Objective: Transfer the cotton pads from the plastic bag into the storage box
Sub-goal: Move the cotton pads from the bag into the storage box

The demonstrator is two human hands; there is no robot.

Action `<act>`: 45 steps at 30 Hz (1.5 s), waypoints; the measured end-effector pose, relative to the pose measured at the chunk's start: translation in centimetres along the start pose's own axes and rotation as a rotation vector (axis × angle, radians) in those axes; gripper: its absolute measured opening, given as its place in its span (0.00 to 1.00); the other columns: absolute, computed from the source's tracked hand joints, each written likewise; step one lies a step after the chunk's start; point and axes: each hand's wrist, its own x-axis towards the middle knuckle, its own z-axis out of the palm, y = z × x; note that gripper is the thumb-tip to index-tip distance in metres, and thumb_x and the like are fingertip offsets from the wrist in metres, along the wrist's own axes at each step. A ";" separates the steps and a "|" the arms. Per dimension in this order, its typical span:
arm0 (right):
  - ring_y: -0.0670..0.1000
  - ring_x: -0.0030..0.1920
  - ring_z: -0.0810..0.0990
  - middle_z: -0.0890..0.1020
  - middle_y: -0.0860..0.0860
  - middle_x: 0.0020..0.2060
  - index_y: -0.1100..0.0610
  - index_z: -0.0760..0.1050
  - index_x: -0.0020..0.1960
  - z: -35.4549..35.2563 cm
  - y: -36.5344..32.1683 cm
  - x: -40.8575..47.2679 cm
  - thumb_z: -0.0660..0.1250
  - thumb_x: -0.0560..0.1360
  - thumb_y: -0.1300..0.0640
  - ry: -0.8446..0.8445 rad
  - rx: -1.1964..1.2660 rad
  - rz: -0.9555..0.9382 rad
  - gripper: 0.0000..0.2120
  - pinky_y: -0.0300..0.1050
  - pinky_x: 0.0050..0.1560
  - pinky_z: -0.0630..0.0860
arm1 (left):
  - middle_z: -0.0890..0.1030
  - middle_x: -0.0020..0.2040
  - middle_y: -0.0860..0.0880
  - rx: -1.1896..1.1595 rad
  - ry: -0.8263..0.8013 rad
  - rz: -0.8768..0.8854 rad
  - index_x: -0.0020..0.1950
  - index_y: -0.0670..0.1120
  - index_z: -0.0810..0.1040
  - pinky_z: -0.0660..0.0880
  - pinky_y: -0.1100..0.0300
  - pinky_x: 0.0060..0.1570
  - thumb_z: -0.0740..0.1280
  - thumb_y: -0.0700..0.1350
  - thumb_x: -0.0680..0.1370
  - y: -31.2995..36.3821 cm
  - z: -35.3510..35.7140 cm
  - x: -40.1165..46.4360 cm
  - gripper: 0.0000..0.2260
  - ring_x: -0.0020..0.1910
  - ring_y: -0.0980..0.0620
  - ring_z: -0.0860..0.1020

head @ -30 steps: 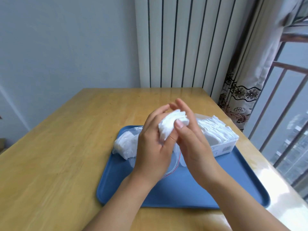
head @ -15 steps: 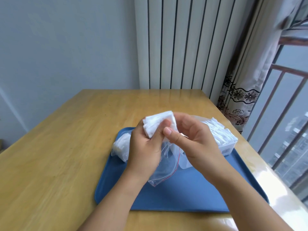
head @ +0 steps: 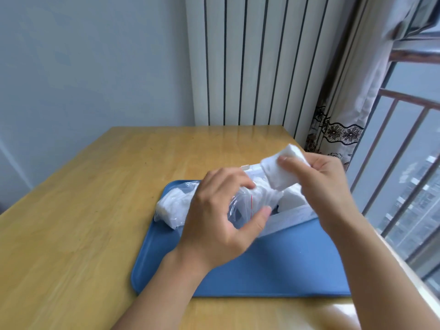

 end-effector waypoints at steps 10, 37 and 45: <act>0.50 0.28 0.60 0.68 0.52 0.27 0.66 0.73 0.31 -2.9 1.4 1.0 0.76 0.72 0.44 -0.141 -0.248 0.211 0.27 0.44 0.31 0.54 | 0.82 0.52 0.56 0.215 -0.461 0.014 0.59 0.52 0.80 0.62 0.62 0.69 0.70 0.58 0.73 -0.7 1.5 -1.1 0.18 0.57 0.54 0.77; 0.43 0.26 0.77 0.83 0.40 0.30 0.53 0.83 0.36 -0.8 -0.4 -0.5 0.66 0.79 0.42 -0.244 -0.642 -0.084 0.20 0.45 0.31 0.72 | 0.78 0.41 0.59 0.180 -0.425 -0.002 0.44 0.52 0.82 0.72 0.57 0.55 0.73 0.45 0.75 -1.2 1.7 -1.1 0.02 0.50 0.56 0.74; 0.47 0.25 0.81 0.70 0.53 0.39 0.53 0.78 0.58 -1.2 0.7 -0.5 0.55 0.77 0.29 -0.665 -0.831 0.481 0.31 0.39 0.26 0.63 | 0.79 0.44 0.59 0.153 -0.415 0.000 0.45 0.52 0.82 0.73 0.54 0.56 0.73 0.46 0.74 -1.3 1.7 -1.2 0.02 0.52 0.55 0.75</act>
